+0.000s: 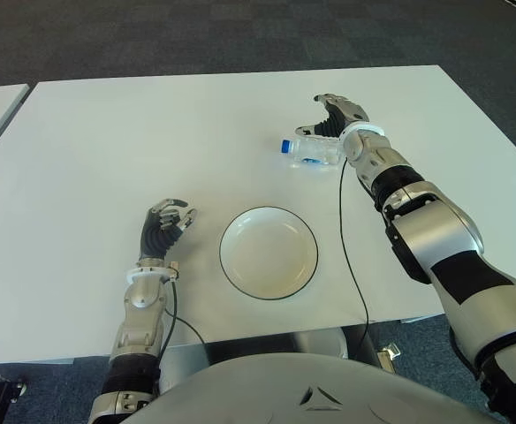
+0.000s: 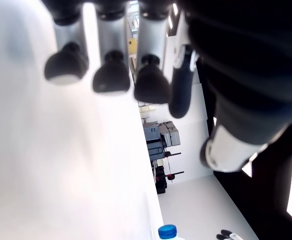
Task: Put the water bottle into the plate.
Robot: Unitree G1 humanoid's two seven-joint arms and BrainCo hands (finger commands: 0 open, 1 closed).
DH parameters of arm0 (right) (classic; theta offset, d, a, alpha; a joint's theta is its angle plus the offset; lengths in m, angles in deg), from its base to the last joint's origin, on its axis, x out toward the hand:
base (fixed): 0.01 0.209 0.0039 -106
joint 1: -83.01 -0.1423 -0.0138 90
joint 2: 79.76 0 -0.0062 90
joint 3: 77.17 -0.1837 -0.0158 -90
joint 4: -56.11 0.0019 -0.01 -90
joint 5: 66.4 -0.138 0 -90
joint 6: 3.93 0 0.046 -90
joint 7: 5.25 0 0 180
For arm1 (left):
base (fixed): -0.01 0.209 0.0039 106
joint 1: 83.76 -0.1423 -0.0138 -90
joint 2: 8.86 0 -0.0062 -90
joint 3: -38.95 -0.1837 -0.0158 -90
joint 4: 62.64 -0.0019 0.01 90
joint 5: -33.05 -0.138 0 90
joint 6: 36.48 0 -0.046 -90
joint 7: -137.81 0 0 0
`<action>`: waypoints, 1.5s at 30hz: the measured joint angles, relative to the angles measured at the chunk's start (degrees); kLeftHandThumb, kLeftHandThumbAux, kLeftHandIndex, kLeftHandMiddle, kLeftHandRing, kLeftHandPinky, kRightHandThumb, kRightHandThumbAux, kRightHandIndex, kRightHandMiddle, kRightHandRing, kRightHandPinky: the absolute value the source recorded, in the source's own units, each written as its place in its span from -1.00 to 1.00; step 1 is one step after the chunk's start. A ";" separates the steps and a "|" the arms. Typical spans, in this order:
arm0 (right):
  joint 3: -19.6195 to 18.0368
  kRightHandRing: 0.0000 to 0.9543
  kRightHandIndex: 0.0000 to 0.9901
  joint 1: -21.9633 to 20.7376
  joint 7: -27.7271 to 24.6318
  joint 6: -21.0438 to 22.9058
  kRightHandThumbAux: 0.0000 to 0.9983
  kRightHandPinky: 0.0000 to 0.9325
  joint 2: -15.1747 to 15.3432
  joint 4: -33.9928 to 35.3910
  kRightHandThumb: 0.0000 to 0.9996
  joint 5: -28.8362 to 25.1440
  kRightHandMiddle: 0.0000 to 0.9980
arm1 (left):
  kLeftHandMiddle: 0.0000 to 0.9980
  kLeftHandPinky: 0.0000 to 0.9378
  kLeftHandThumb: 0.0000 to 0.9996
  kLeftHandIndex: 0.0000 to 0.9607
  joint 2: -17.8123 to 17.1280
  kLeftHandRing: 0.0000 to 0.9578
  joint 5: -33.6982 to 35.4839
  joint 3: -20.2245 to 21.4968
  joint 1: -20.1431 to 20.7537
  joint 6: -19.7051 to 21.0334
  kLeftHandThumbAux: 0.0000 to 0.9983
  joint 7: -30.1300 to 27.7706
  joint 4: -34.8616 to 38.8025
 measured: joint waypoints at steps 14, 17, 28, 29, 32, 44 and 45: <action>3.41 -1.00 -1.00 0.00 -9.00 3.66 -0.09 -0.86 -0.22 -2.65 0.16 1.48 -1.00 | 0.67 0.75 0.41 -0.09 -0.74 0.74 0.61 0.16 -0.75 -1.85 0.44 -0.86 0.00; 3.45 -1.00 -1.00 0.07 -11.62 4.30 -0.04 -0.87 -0.12 -2.89 0.17 1.42 -1.00 | 0.68 0.75 0.41 -0.09 -0.92 0.74 0.91 0.20 -0.79 -2.15 0.44 -1.25 0.00; 3.09 -1.00 -1.00 3.36 -12.95 5.12 0.11 -0.92 1.10 -3.27 0.12 1.24 -1.00 | 0.66 0.71 0.41 -0.09 -1.17 0.73 1.88 0.67 -1.53 -3.88 0.44 -1.73 0.02; 3.09 -1.00 -1.00 3.56 -13.14 5.33 0.11 -0.92 1.16 -3.40 0.11 1.24 -1.00 | 0.66 0.72 0.41 -0.09 -1.17 0.73 1.90 0.70 -1.72 -4.11 0.44 -1.73 0.09; 3.08 -1.00 -1.00 4.84 -13.68 5.95 0.12 -0.90 1.22 -3.69 0.09 1.24 -1.00 | 0.66 0.74 0.41 -0.09 -1.14 0.73 1.88 0.78 -2.64 -4.55 0.44 -1.70 0.48; 2.50 -1.00 -1.00 6.15 -13.76 8.39 0.16 -0.82 1.36 -3.62 0.02 1.03 -1.00 | 0.65 0.78 0.41 -0.09 0.65 0.73 0.40 0.88 -6.45 -2.48 0.43 0.93 7.44; 2.47 -1.00 -1.00 6.17 -13.79 8.59 0.16 -0.82 1.35 -3.59 0.02 1.00 -1.00 | 0.65 0.78 0.41 -0.09 0.70 0.73 0.28 0.89 -6.76 -2.01 0.43 1.03 7.89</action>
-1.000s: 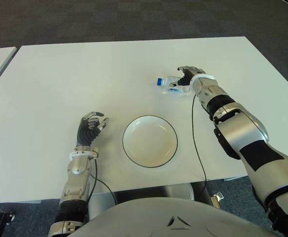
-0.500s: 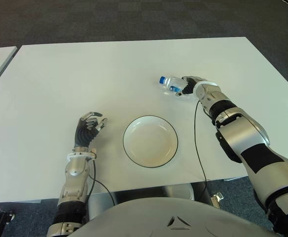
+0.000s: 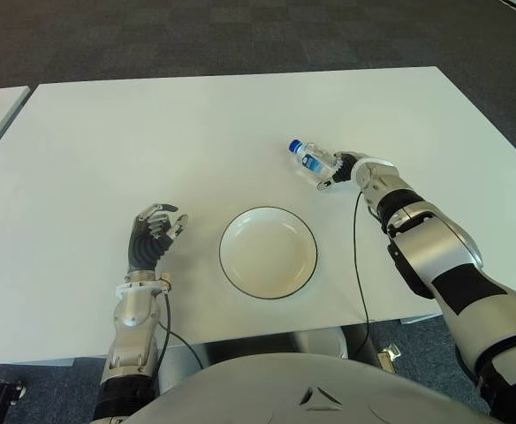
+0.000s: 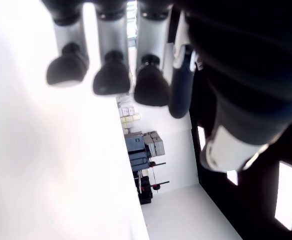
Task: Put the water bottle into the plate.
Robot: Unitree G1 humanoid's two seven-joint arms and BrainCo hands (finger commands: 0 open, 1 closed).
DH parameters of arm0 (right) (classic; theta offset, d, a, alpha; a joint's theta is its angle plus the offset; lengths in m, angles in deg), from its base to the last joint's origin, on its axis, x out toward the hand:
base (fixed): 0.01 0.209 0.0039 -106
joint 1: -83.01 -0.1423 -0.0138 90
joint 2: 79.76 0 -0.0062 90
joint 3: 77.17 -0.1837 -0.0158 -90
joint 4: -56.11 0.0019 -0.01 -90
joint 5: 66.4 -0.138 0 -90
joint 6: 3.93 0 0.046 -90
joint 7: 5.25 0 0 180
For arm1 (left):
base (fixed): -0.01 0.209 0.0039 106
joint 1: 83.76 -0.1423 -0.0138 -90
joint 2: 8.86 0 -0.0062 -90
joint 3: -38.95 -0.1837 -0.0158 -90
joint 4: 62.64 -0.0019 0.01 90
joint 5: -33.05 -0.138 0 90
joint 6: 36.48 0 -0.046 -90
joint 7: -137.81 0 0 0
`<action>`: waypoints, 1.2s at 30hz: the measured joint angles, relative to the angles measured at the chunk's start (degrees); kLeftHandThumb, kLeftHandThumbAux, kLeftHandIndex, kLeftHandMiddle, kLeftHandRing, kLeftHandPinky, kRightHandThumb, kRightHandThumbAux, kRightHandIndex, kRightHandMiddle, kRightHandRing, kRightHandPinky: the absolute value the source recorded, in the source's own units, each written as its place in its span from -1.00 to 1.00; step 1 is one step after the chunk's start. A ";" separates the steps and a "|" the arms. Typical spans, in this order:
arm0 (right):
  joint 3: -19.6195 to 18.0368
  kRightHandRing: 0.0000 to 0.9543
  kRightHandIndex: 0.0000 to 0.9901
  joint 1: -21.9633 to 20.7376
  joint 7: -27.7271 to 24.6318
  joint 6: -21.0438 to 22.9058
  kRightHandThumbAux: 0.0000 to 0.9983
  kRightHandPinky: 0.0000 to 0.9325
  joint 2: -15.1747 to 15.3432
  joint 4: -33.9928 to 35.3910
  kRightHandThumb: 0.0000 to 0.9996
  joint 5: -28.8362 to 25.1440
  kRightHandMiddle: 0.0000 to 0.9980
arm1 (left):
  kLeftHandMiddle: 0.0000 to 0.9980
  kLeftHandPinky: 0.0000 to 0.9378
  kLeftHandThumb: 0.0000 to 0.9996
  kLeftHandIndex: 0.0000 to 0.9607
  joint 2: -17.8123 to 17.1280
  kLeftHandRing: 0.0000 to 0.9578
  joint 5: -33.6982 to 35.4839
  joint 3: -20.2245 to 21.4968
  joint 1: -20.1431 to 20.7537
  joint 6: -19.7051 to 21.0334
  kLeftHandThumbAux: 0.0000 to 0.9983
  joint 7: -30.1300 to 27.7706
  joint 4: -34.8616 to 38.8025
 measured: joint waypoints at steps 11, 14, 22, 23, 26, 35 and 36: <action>-0.04 -0.94 -0.86 0.04 0.15 0.77 0.11 -0.75 -0.13 0.17 0.20 0.02 -0.91 | 0.67 0.76 0.41 -0.09 0.03 0.73 -0.38 -0.08 -1.40 2.07 0.43 0.05 1.93; 0.10 -0.93 -0.85 0.00 0.37 0.92 0.13 -0.73 -0.20 0.22 0.19 0.06 -0.90 | 0.67 0.76 0.41 -0.09 -0.02 0.74 -0.38 -0.16 -1.50 2.42 0.43 0.00 2.28; 0.68 -0.92 -0.87 -0.25 0.74 1.08 0.23 -0.75 -0.34 0.22 0.12 0.28 -0.90 | 0.69 0.77 0.41 -0.09 -0.08 0.75 -0.28 -0.19 -1.82 3.70 0.43 -0.17 3.33; 0.75 -0.92 -0.87 -0.25 0.80 1.08 0.25 -0.74 -0.36 0.23 0.11 0.33 -0.90 | 0.69 0.76 0.41 -0.09 -0.08 0.75 -0.26 -0.19 -1.89 3.76 0.43 -0.18 3.37; 0.98 -0.92 -0.88 -0.39 0.77 1.09 0.27 -0.74 -0.50 0.23 0.09 0.35 -0.91 | 0.68 0.72 0.41 -0.09 -0.08 0.74 -0.13 -0.17 -2.14 3.76 0.44 -0.24 3.38; 1.17 -0.92 -0.90 -0.86 0.55 1.35 0.30 -0.73 -0.92 0.23 0.05 0.35 -0.91 | 0.68 0.76 0.41 -0.09 -0.08 0.74 0.20 -0.15 -2.40 3.80 0.44 -0.44 3.38; 1.19 -0.91 -0.89 -0.88 0.55 1.37 0.30 -0.73 -0.92 0.23 0.05 0.35 -0.90 | 0.68 0.76 0.41 -0.09 -0.08 0.74 0.20 -0.14 -2.42 3.82 0.44 -0.44 3.38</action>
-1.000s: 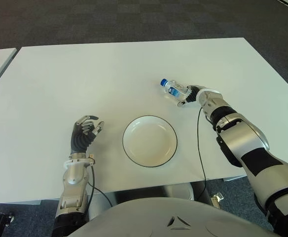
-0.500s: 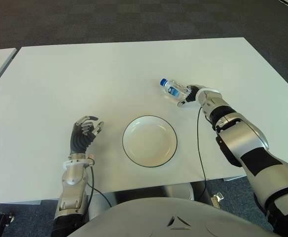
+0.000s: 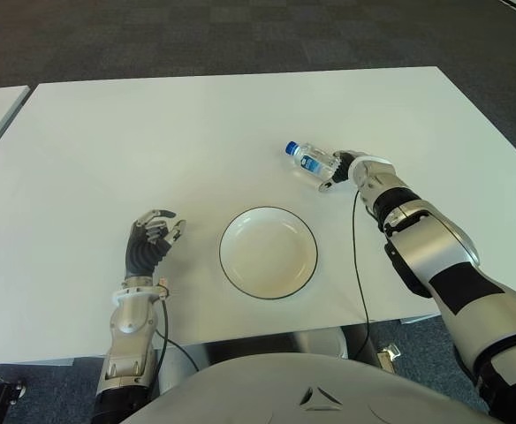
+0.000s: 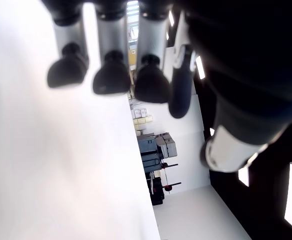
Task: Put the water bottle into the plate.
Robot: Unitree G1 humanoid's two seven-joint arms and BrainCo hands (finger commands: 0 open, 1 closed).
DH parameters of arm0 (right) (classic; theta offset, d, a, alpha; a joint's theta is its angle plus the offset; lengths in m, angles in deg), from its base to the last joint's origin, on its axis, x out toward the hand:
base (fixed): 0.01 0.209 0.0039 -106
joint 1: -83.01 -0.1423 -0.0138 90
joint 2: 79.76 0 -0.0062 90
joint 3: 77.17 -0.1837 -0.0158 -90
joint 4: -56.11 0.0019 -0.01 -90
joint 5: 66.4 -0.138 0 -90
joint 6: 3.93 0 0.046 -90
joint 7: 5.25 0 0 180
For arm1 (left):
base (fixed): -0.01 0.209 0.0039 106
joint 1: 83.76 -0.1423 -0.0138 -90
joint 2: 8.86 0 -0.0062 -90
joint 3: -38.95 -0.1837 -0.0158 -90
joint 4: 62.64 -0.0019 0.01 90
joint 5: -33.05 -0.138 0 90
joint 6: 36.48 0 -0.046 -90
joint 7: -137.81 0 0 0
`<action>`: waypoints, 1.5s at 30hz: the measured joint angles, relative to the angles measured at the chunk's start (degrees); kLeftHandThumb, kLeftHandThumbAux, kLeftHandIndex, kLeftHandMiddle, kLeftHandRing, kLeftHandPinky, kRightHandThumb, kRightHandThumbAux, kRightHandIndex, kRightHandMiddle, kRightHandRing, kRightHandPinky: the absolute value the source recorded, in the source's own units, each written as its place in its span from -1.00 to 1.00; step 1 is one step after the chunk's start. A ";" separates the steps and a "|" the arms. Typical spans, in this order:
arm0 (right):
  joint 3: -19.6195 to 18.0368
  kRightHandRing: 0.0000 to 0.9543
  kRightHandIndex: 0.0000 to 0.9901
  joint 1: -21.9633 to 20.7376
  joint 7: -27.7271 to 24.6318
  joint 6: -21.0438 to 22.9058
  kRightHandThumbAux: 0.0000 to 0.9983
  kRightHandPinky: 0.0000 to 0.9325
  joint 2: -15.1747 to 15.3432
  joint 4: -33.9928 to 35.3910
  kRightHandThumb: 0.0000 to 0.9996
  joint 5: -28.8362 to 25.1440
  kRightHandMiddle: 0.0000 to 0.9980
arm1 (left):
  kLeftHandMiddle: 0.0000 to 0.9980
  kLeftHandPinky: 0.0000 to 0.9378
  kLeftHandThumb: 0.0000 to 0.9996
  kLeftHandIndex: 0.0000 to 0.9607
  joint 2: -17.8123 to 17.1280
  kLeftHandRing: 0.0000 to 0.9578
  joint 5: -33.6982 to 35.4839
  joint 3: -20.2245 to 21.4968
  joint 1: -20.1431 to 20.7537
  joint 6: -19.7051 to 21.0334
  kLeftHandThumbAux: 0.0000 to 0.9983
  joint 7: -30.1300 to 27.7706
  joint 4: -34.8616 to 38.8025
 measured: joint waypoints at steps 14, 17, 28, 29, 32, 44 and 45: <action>1.17 -0.90 -0.91 -1.24 0.05 0.10 0.32 -0.69 0.03 -0.05 0.06 0.62 -0.91 | 0.69 0.79 0.41 -0.09 0.02 0.76 0.04 0.03 -0.05 0.49 0.43 0.00 0.20; 1.56 -0.92 -0.93 -2.25 0.05 -0.05 0.32 -0.73 0.10 -0.13 0.06 0.97 -0.93 | 0.68 0.78 0.41 -0.09 0.02 0.75 0.02 0.03 -0.07 0.43 0.43 0.00 0.20; 4.97 -0.96 -0.98 -7.44 0.74 -1.39 0.31 -0.81 0.80 -0.28 0.01 4.64 -0.98 | 0.69 0.80 0.41 -0.09 0.34 0.77 -0.51 0.04 -0.06 1.25 0.43 0.60 0.64; 5.33 -0.96 -0.99 -7.77 0.95 -1.61 0.31 -0.82 0.88 -0.30 0.01 5.02 -0.99 | 0.69 0.80 0.41 -0.09 0.43 0.77 -0.59 0.03 -0.07 1.58 0.43 0.72 0.79; 6.45 -0.97 -1.00 -8.41 1.56 -1.99 0.32 -0.84 0.99 -0.45 -0.01 6.30 -0.99 | 0.69 0.81 0.42 -0.09 0.64 0.77 -0.69 -0.01 -0.09 2.42 0.43 1.06 1.42; 8.82 -1.00 -1.00 -10.19 1.43 -1.97 0.35 -0.93 -0.25 -0.97 -0.04 8.66 -1.00 | 0.67 0.81 0.42 -0.09 0.86 0.76 -0.69 -0.12 -1.02 3.51 0.43 1.10 4.25; 8.83 -1.00 -1.00 -10.54 1.40 -1.97 0.35 -0.92 -0.41 -0.97 -0.04 8.68 -1.00 | 0.67 0.81 0.42 -0.09 0.88 0.76 -0.70 -0.18 -1.01 3.70 0.43 1.10 4.48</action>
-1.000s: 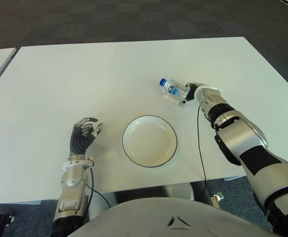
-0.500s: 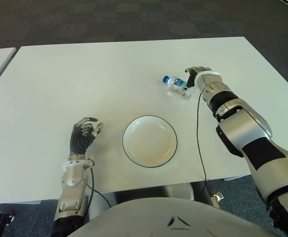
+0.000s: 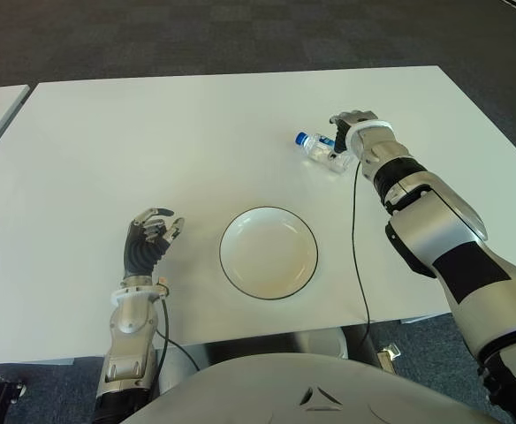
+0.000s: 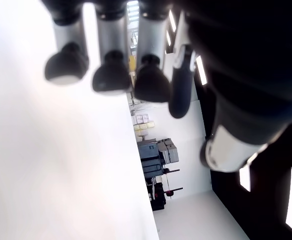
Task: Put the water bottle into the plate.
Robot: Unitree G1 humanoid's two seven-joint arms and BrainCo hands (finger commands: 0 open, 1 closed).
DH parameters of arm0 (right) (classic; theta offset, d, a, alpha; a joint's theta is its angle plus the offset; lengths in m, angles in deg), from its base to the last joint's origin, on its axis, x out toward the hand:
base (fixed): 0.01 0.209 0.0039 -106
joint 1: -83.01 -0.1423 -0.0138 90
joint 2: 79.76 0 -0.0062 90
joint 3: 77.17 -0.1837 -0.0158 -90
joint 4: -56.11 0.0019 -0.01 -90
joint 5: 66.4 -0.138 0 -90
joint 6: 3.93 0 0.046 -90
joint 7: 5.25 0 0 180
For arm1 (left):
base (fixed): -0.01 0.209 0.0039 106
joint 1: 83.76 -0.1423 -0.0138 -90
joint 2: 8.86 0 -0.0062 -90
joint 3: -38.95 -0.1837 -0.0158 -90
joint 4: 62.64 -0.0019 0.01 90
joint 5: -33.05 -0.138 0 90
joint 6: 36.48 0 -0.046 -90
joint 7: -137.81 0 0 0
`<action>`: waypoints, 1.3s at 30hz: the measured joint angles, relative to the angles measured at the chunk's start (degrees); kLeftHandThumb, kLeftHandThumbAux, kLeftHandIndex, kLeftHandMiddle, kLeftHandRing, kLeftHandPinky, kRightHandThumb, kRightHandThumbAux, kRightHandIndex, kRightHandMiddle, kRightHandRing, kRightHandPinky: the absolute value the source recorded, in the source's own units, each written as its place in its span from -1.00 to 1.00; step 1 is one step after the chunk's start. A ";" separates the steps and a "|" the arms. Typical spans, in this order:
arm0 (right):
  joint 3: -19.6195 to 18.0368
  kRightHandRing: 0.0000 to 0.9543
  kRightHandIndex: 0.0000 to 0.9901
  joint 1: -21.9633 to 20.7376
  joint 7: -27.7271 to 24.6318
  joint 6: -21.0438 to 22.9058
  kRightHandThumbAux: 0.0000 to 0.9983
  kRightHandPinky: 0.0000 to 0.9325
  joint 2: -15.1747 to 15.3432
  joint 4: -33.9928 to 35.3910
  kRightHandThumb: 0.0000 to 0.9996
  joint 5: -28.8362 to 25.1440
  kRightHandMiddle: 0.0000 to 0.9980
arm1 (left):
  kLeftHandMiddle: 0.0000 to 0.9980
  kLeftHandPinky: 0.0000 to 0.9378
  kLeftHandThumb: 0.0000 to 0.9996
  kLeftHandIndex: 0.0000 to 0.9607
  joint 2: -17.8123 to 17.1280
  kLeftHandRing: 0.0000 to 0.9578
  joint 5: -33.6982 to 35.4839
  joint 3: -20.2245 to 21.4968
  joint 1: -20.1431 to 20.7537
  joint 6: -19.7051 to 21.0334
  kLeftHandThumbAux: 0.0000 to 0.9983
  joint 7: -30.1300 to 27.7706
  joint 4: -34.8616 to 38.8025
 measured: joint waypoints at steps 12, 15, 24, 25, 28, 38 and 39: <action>0.68 -1.00 -1.00 -3.21 0.97 -0.04 0.29 -0.90 -1.33 0.19 0.04 0.36 -1.00 | 0.68 0.81 0.42 -0.09 0.03 0.76 -0.04 0.15 -0.18 0.48 0.43 0.01 0.38; 0.80 -1.00 -1.00 -2.71 1.76 -0.14 0.29 -0.93 -1.90 0.16 0.05 0.36 -1.00 | 0.69 0.82 0.41 -0.09 0.04 0.77 -0.38 0.15 -0.32 0.48 0.43 0.08 0.37; 0.72 -1.00 -1.00 0.72 2.40 -0.60 0.34 -0.92 -2.62 0.02 -0.03 0.08 -1.00 | 0.68 0.79 0.41 -0.09 0.06 0.76 -0.59 0.38 -1.74 -0.56 0.43 0.43 0.39; 0.62 -1.00 -1.00 1.16 2.42 -0.59 0.34 -0.92 -2.62 0.02 -0.03 0.00 -1.00 | 0.68 0.79 0.41 -0.09 0.06 0.75 -0.48 0.46 -1.96 -0.78 0.43 0.43 0.38; 0.07 -1.00 -1.00 2.65 2.49 -0.60 0.38 -0.90 -2.62 -0.05 -0.07 -0.22 -1.00 | 0.67 0.78 0.41 -0.09 0.04 0.74 -0.16 0.99 -2.56 -1.64 0.44 0.36 0.30; -3.93 -0.98 -1.00 5.90 4.03 -0.45 0.44 -0.82 -2.69 0.16 -0.14 -3.07 -0.99 | 0.68 0.78 0.40 -0.09 -0.82 0.74 1.33 2.53 -4.25 -6.01 0.44 -0.61 -0.76; -4.38 -0.98 -1.00 5.93 3.98 -0.25 0.44 -0.81 -2.78 0.17 -0.15 -3.50 -0.99 | 0.68 0.78 0.40 -0.09 -0.90 0.75 1.36 2.61 -4.33 -6.39 0.44 -0.71 -0.84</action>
